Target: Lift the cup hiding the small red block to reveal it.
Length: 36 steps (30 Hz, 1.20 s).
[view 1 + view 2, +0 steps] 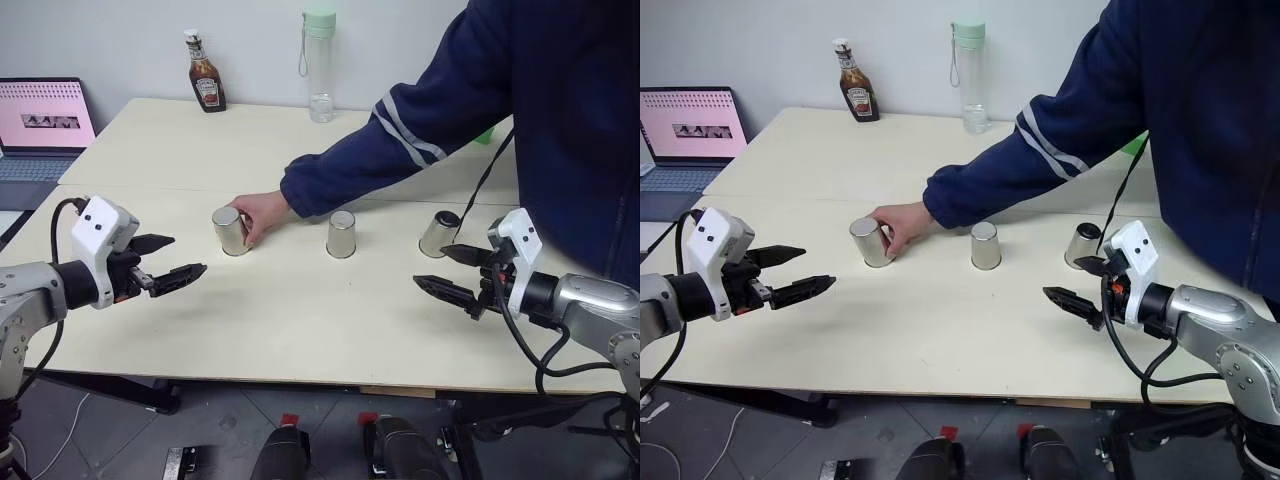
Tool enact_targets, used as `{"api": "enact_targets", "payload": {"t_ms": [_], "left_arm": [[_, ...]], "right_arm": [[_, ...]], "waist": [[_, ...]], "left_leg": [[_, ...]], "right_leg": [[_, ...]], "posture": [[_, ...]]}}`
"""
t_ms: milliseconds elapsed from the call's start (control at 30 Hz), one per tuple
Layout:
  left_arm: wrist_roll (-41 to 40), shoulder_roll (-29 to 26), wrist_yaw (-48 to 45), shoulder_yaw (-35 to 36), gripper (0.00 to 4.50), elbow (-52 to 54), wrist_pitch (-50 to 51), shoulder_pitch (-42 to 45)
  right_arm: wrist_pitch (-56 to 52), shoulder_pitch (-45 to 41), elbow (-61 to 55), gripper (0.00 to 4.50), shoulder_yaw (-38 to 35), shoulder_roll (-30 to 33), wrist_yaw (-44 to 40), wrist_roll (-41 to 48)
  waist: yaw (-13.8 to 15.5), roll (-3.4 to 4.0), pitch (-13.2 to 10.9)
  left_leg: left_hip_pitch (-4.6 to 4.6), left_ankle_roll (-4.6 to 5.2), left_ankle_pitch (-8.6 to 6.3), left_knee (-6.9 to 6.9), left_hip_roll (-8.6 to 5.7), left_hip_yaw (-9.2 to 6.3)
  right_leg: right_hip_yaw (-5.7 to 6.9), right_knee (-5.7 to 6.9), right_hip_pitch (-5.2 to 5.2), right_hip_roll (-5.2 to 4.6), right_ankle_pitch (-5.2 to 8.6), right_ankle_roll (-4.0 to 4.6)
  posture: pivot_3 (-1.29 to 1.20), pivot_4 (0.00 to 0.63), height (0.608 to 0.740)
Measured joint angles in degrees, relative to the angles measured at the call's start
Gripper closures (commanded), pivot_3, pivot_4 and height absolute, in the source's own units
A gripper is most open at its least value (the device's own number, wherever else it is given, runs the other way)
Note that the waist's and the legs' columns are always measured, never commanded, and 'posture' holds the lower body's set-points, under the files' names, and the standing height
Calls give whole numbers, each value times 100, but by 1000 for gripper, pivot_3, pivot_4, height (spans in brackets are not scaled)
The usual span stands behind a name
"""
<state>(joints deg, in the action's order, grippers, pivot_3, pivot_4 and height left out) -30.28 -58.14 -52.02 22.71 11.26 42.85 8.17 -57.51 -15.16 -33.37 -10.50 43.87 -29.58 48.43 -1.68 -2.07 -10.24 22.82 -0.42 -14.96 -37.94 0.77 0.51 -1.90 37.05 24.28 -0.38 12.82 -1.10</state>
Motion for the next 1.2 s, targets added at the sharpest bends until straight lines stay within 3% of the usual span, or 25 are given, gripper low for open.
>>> {"api": "enact_targets", "payload": {"t_ms": [1200], "left_arm": [[-7,2,35,9,18,45,-69,-125]], "right_arm": [[39,-204,211,0,65,1,-114,-21]], "waist": [[0,0,0]], "left_leg": [[0,0,0,0,0,0]], "right_leg": [[0,1,0,0,-2,-4]], "posture": [[0,150,740]]}}
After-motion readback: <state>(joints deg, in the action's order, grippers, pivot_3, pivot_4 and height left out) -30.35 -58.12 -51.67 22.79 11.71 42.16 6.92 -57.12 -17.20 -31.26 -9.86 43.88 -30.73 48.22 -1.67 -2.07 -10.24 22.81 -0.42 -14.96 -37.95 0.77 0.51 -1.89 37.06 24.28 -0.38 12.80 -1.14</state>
